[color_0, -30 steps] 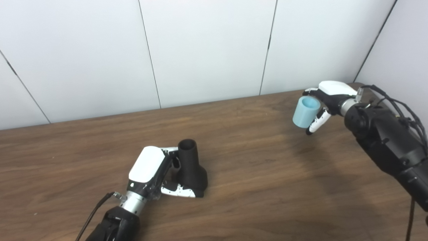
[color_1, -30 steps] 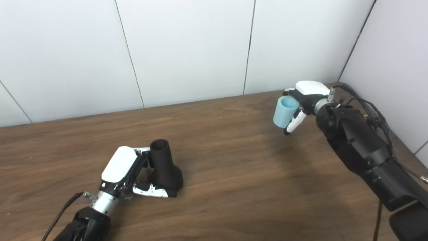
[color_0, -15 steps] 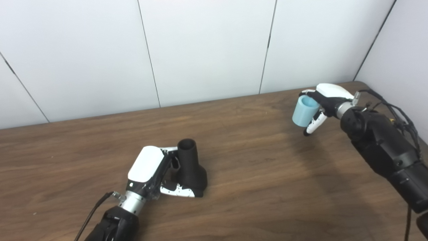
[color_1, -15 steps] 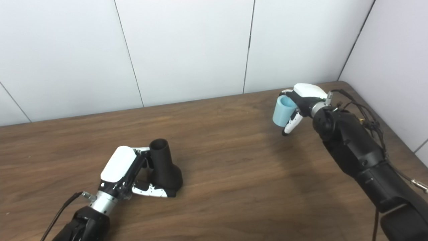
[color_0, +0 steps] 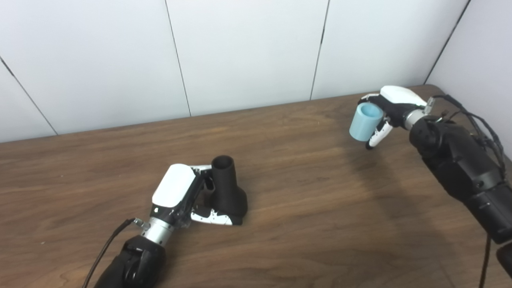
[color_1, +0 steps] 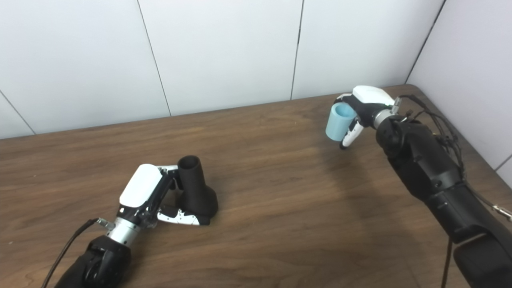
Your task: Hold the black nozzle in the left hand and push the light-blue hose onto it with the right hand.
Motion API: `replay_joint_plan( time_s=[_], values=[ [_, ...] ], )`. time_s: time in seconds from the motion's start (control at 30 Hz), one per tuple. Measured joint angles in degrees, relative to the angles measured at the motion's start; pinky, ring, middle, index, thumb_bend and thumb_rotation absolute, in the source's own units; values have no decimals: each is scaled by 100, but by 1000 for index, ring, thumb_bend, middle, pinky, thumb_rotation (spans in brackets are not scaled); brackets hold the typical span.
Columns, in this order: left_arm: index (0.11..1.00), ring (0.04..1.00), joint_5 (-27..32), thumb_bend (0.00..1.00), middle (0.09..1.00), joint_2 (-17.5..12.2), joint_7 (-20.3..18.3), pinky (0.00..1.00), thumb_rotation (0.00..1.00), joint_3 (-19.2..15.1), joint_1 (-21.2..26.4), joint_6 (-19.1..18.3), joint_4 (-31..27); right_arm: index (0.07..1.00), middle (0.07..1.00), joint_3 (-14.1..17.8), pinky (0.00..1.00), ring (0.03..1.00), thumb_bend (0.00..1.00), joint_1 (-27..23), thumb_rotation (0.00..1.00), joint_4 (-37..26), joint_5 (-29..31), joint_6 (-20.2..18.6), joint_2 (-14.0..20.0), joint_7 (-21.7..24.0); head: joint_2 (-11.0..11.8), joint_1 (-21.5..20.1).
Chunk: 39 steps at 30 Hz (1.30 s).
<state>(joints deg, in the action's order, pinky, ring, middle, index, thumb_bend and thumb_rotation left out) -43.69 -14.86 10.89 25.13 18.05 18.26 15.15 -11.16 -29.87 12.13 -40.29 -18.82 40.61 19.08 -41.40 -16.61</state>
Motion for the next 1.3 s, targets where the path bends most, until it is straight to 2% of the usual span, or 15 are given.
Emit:
replay_joint_plan(
  time_s=[0.03, 0.07, 0.1, 0.17, 0.27, 0.4, 0.7, 0.83, 1.0, 1.1, 1.3],
  values=[
    [497, 433, -1, 475, 440, -4, 0, 339, 0, 0, -6, -5, -8, 688, 630, 36, 650, 581, 818, 12, 3, 19, 30, 59, -7, -109, -9, 9],
    [497, 432, -4, 475, 444, -8, -1, 336, 0, 0, -15, -10, -19, 611, 552, 78, 641, 553, 675, 28, 1, 40, 59, 156, -13, -230, -17, 26],
    [498, 429, -8, 475, 445, -13, -2, 334, 0, 0, -21, -18, -28, 563, 519, 90, 612, 475, 581, 38, 0, 62, 69, 212, -21, -338, -18, 35],
    [498, 431, -10, 475, 440, -22, -5, 337, 0, 0, -30, -29, -35, 512, 514, 106, 543, 436, 531, 44, 0, 160, 68, 355, -46, -546, -26, 27],
    [498, 431, -10, 475, 437, -37, -13, 340, 0, -1, -50, -44, -67, 502, 516, 121, 471, 421, 519, 44, 0, 277, 66, 399, -138, -783, -26, 9],
    [502, 420, -10, 473, 430, -54, -21, 334, 0, -4, -86, -48, -117, 501, 510, 122, 456, 418, 518, 43, 0, 397, 70, 561, -182, -999, -44, -26],
    [500, 429, -11, 474, 428, -60, -21, 343, 0, -9, -100, -55, -130, 510, 511, 122, 424, 402, 517, 51, 0, 378, 57, 563, -221, -1049, -44, -26],
    [496, 430, -11, 475, 439, -61, -21, 342, 0, -9, -101, -57, -130, 496, 520, 119, 439, 407, 517, 83, 0, 308, 33, 552, -235, -1049, -44, 0],
    [504, 422, -13, 473, 426, -60, -20, 340, 0, -9, -101, -59, -131, 521, 507, 127, 409, 399, 515, 173, 0, 144, 38, 559, -250, -1049, -44, 96],
    [503, 424, -17, 474, 432, -59, -19, 335, 0, -6, -103, -62, -138, 530, 503, 180, 387, 388, 514, 360, 0, -250, 59, 553, -254, -1034, -44, 193],
    [479, 471, -42, 479, 476, -60, -21, 383, 0, -1, -109, -124, -146, 561, 489, 413, 331, 361, 507, 821, 0, -1672, 219, 362, -475, -818, -26, 430]
  ],
)
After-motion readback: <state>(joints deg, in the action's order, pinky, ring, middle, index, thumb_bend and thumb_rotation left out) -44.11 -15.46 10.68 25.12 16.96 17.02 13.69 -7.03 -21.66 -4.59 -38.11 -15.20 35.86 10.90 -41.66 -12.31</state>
